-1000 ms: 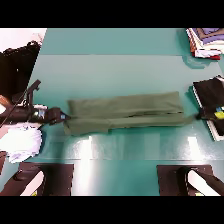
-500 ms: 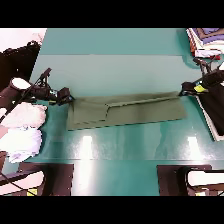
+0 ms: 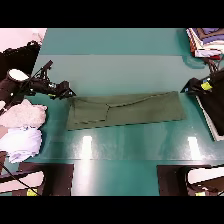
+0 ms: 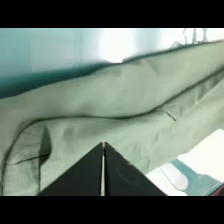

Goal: Fold the shirts.

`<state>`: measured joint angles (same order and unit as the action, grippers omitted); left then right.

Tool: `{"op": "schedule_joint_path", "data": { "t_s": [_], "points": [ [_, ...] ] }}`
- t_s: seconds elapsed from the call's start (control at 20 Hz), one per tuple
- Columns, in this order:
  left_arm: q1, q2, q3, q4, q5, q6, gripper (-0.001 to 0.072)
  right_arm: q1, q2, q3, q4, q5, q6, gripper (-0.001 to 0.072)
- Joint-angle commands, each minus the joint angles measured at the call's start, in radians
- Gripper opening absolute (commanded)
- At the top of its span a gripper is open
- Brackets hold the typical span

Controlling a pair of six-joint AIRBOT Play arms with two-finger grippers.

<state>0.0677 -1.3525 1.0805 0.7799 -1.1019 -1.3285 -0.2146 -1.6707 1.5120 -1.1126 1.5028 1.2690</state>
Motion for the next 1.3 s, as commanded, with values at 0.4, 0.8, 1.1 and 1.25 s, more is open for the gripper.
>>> {"op": "schedule_joint_path", "data": {
  "t_s": [0.4, 0.8, 1.1, 1.25],
  "points": [
    [-0.291, -0.003, 0.013, -0.003, 0.185, -0.061, 0.0022, -0.09, -0.135, -0.233, 0.283, -0.028, -0.145, 0.0422],
    [-0.514, -0.19, 0.161, -0.002, 0.275, -0.133, 0.0022, 0.029, -0.06, -0.055, 0.283, 0.13, -0.191, 0.0015],
    [-0.647, -0.451, 0.398, -0.002, 0.229, -0.166, 0.0022, 0.16, 0.166, 0.035, 0.294, 0.122, -0.088, 0.0015],
    [-0.663, -0.488, 0.41, 0.001, 0.219, -0.168, 0.0022, 0.21, 0.231, 0.084, 0.428, 0.111, -0.079, 0.0014]
  ]
}}
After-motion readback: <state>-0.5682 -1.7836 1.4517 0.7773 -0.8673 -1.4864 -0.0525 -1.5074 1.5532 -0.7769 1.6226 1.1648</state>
